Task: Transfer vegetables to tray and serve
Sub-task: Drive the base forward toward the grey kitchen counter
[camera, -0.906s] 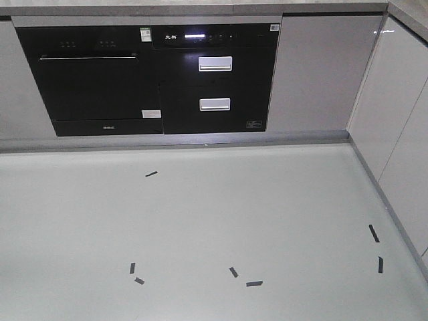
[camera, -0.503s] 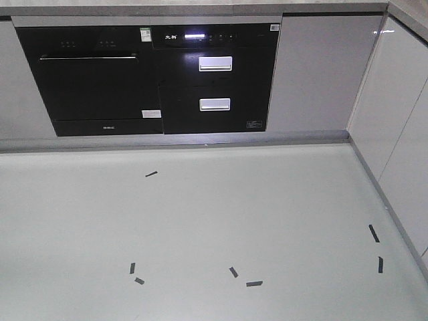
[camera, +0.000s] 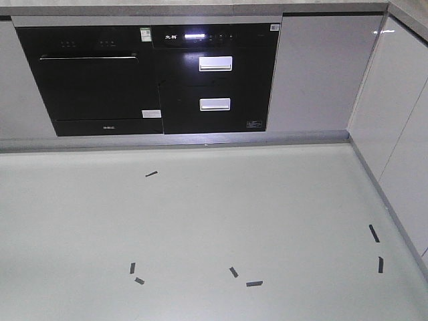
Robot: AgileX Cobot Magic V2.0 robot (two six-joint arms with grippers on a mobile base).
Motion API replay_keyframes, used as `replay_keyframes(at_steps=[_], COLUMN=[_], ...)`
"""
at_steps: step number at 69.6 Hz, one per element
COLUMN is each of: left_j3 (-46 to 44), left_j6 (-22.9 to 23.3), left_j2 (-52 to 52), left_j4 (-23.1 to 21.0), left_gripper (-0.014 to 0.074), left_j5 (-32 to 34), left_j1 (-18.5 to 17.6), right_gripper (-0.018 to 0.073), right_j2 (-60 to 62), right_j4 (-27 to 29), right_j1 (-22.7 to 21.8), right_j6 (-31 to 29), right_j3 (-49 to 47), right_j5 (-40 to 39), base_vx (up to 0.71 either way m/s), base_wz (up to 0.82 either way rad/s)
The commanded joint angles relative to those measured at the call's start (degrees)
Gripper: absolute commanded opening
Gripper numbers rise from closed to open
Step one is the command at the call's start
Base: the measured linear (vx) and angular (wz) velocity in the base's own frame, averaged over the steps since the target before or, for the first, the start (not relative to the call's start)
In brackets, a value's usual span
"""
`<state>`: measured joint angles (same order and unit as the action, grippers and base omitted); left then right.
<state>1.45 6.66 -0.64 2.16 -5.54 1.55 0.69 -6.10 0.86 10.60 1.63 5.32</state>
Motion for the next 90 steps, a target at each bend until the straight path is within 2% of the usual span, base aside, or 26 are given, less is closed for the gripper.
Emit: replay_keyframes(at_steps=[1,90], left_j3=[1.28,1.28], left_j6=[0.33,0.33], left_j2=[-0.76,-0.76], left_j4=[-0.16,-0.16], left_gripper=[-0.0006,-0.0006], left_j5=[4.43,4.43], left_j1=[0.13,0.13], right_gripper=[-0.0003,-0.0003], right_j2=[0.43,0.43], right_j4=[-0.64,-0.64], right_j1=[-0.36,-0.36], right_j6=[-0.22,-0.22], right_j3=[0.86,0.86], right_j5=[-4.44,-4.5], base_vx=[0.0,0.05], base_wz=[0.0,0.03])
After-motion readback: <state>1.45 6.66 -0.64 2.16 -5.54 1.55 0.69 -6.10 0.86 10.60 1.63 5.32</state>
